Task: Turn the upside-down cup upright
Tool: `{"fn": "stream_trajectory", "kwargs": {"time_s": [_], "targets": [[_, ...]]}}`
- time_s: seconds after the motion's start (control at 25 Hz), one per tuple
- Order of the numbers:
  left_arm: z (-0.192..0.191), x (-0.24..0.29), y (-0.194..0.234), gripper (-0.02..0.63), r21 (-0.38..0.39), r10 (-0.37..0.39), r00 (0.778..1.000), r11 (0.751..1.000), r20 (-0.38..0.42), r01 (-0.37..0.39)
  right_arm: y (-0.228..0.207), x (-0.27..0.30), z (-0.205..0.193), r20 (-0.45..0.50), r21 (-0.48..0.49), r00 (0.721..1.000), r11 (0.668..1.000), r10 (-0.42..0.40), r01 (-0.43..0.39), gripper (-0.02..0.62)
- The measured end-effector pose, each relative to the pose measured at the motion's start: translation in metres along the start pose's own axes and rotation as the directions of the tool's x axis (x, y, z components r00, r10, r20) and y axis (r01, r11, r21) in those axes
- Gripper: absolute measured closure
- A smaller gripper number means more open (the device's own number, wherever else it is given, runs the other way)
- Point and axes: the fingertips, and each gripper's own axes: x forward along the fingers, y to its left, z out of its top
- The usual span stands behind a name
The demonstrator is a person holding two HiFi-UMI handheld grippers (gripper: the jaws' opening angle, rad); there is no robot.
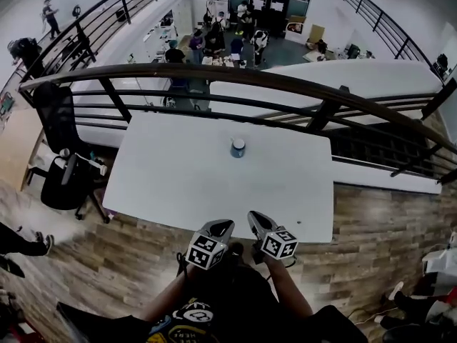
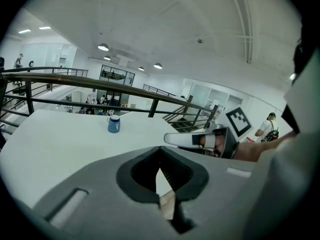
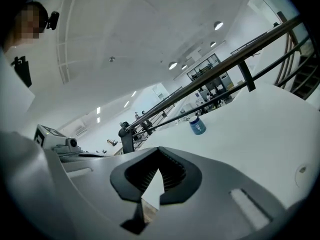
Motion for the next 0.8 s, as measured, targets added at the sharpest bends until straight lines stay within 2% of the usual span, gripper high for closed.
{"fn": "stream_trajectory", "kwargs": {"time_s": [0.24, 0.32, 0.4, 0.44, 0.52, 0.56, 0.68, 0.76, 0.8], "targets": [[0.013, 0.036, 0.044, 0.601, -0.028, -0.007, 0.998, 1.0, -0.055, 0.006, -0.063, 0.084, 0.015, -0.095, -0.144, 0.992, 0.988, -0.078, 0.063, 0.597], [0.015, 0.04, 0.063, 0.601, -0.062, -0.009, 0.998, 0.998, -0.069, 0.005, -0.089, 0.121, 0.021, -0.092, -0.218, 0.986, 0.969, -0.139, 0.116, 0.597], [0.008, 0.038, 0.084, 0.601, -0.094, -0.011, 0.995, 0.996, -0.098, 0.002, -0.117, 0.158, 0.017, -0.09, -0.305, 0.969, 0.932, -0.232, 0.195, 0.585], [0.006, 0.038, 0.097, 0.601, -0.103, -0.009, 0.993, 0.995, -0.114, -0.002, -0.133, 0.18, 0.016, -0.089, -0.344, 0.956, 0.91, -0.279, 0.233, 0.515], [0.01, 0.042, 0.13, 0.601, -0.111, 0.005, 0.993, 0.994, -0.119, -0.018, -0.168, 0.231, 0.026, -0.084, -0.403, 0.935, 0.87, -0.344, 0.284, 0.434], [0.014, 0.044, 0.146, 0.601, -0.115, 0.017, 0.994, 0.993, -0.112, -0.03, -0.183, 0.256, 0.033, -0.087, -0.427, 0.928, 0.855, -0.363, 0.294, 0.357], [0.02, 0.041, 0.188, 0.601, -0.14, 0.06, 0.993, 0.987, -0.105, -0.075, -0.213, 0.313, 0.043, -0.131, -0.51, 0.904, 0.81, -0.408, 0.291, 0.186], [0.018, 0.035, 0.21, 0.601, -0.167, 0.081, 0.99, 0.981, -0.119, -0.1, -0.228, 0.336, 0.047, -0.145, -0.552, 0.887, 0.78, -0.438, 0.295, 0.124], [0.017, 0.034, 0.22, 0.601, -0.175, 0.087, 0.988, 0.979, -0.128, -0.108, -0.233, 0.346, 0.05, -0.147, -0.565, 0.884, 0.772, -0.444, 0.293, 0.123]]}}
